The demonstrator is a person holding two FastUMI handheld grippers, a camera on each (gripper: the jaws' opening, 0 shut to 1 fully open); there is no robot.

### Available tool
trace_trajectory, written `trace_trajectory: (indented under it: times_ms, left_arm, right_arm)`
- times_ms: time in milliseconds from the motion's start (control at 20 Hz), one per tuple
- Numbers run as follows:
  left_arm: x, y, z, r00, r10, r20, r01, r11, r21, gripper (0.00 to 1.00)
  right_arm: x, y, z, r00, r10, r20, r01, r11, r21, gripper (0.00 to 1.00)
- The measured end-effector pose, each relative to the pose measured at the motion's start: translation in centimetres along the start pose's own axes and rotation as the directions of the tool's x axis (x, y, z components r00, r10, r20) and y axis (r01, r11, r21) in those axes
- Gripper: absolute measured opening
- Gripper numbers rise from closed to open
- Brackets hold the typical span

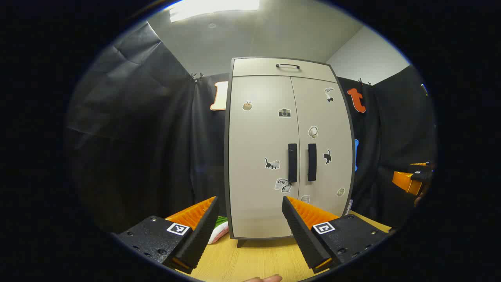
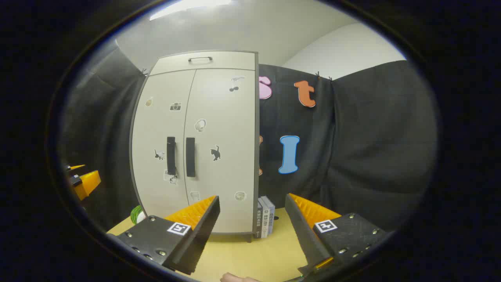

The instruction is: Open the right door of the double-door shoe cabinet with the right hand, and open the left door with the left hand.

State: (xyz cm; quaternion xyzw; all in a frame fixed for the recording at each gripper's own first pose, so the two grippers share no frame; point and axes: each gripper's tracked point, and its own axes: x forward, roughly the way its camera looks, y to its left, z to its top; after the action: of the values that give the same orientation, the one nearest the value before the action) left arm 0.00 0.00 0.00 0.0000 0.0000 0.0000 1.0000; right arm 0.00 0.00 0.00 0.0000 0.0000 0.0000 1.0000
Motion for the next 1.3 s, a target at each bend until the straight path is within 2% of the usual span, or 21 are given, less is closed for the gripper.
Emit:
trace_trajectory:
  times_ms: [500,1000,1150,1250,1300]
  left_arm:
    - [-0.5,-0.7,0.1,0.999,-0.042,0.010,0.042,0.999,-0.014,0.99]
    - [-0.6,-0.7,0.3,0.998,-0.055,0.020,0.055,0.998,-0.029,0.99]
    - [-0.6,-0.8,0.1,0.998,-0.066,0.017,0.066,0.997,-0.032,0.99]
    - [-0.7,-0.8,-0.2,0.997,-0.072,0.017,0.073,0.997,-0.032,0.99]
    - [-0.7,-0.8,-0.4,0.997,-0.076,0.016,0.077,0.996,-0.034,0.99]
  right_arm:
    - [0.2,0.0,-0.9,1.000,0.006,-0.013,-0.006,1.000,-0.004,0.99]
    - [-0.2,1.8,-1.0,0.999,0.038,-0.009,-0.038,0.999,-0.016,0.99]
    - [0.6,2.0,-1.3,0.999,0.031,-0.013,-0.032,0.999,-0.027,0.99]
    - [1.6,2.6,-1.4,0.999,0.037,-0.018,-0.038,0.999,-0.023,0.96]
    - [2.1,3.1,-1.3,0.998,0.051,-0.021,-0.051,0.998,-0.019,0.99]
